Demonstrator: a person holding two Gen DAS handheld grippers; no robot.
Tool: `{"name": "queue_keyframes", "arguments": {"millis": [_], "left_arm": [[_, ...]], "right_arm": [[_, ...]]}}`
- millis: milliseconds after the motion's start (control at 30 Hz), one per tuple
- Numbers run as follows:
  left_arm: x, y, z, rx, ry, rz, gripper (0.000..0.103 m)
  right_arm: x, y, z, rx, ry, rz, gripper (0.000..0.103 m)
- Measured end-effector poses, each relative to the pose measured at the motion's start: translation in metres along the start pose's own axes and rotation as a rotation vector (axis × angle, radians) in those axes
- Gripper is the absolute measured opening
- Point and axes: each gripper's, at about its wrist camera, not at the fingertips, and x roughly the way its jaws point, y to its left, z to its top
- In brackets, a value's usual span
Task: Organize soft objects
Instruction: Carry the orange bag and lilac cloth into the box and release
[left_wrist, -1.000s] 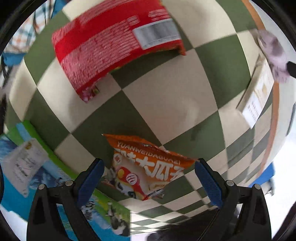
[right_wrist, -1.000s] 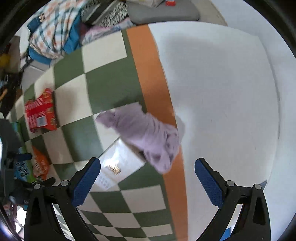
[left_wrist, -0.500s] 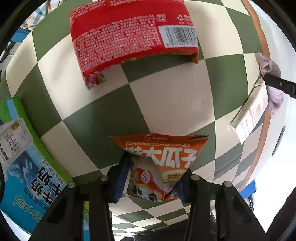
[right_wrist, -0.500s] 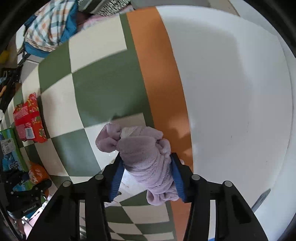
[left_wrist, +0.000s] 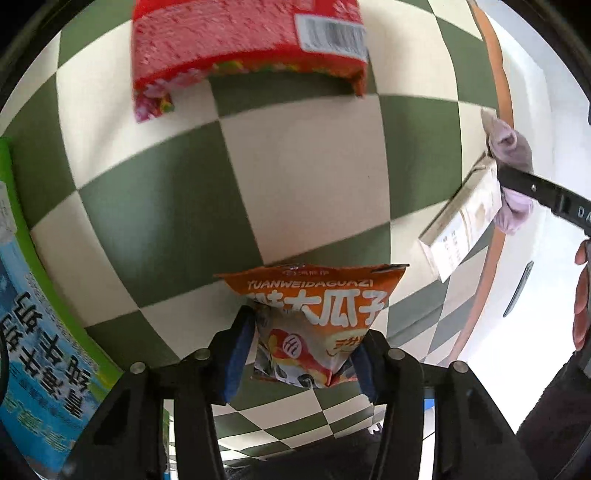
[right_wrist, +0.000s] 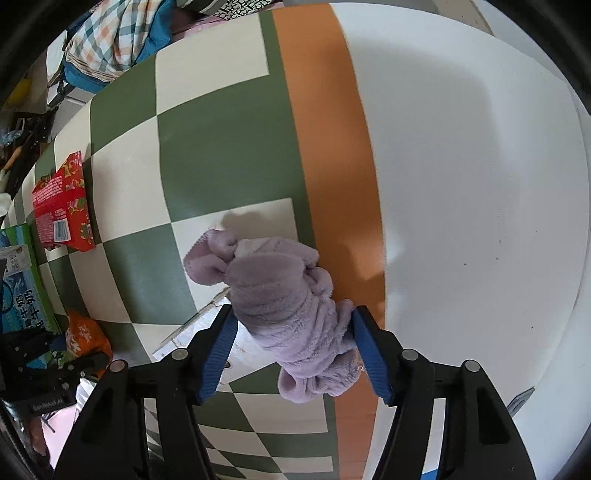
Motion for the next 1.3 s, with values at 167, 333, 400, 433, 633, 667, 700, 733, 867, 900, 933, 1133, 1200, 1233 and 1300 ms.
{"name": "queue_keyframes", "arguments": {"millis": [167,333,400,433,633,667,700,733,867,900,933,1133,1200,1233,1300], "left_arm": [[0.002,-0.014,-0.001,0.003,-0.072,0.053,0.041],[0.006,-0.018,-0.012,-0.013,-0.114,0.059,0.035],[0.001,-0.017,-0.013,-0.021,-0.127,0.064,0.034],[-0.002,-0.017,-0.015,-0.023,-0.137,0.067,0.034],[-0.035,-0.017,-0.029,-0.020,-0.204,0.031,0.033],[-0.041,-0.019,-0.032,-0.013,-0.220,0.030,0.033],[-0.047,-0.021,-0.036,-0.008,-0.237,0.029,0.033],[-0.057,-0.024,-0.044,-0.001,-0.261,0.017,0.033],[-0.087,-0.029,-0.073,0.020,-0.339,-0.029,0.033],[-0.096,-0.029,-0.082,0.024,-0.363,-0.037,0.033],[-0.104,-0.028,-0.092,0.026,-0.384,-0.045,0.033],[-0.146,0.001,-0.146,0.018,-0.477,-0.067,0.033],[-0.157,0.017,-0.166,0.005,-0.508,-0.060,0.033],[-0.165,0.031,-0.177,-0.008,-0.524,-0.058,0.033],[-0.175,0.050,-0.194,-0.029,-0.543,-0.057,0.033]], "right_arm": [[-0.004,-0.011,0.000,0.035,-0.014,0.011,0.065],[-0.010,-0.021,-0.002,0.053,-0.037,-0.024,0.044],[-0.013,-0.023,-0.006,0.058,-0.042,-0.044,0.042],[-0.016,-0.023,-0.007,0.064,-0.048,-0.050,0.041],[-0.044,-0.030,-0.021,0.112,-0.105,-0.022,0.040],[-0.051,-0.030,-0.025,0.113,-0.117,-0.009,0.040],[-0.058,-0.029,-0.029,0.112,-0.131,0.001,0.040],[-0.066,-0.025,-0.035,0.106,-0.147,0.011,0.040],[-0.087,0.006,-0.070,0.058,-0.199,0.064,0.040],[-0.089,0.018,-0.079,0.042,-0.209,0.078,0.040],[-0.098,0.031,-0.090,0.024,-0.225,0.101,0.040],[-0.124,0.109,-0.155,-0.081,-0.283,0.191,0.040],[-0.133,0.137,-0.175,-0.112,-0.301,0.219,0.040],[-0.138,0.151,-0.186,-0.125,-0.308,0.236,0.040],[-0.141,0.185,-0.196,-0.148,-0.316,0.272,0.040]]}}
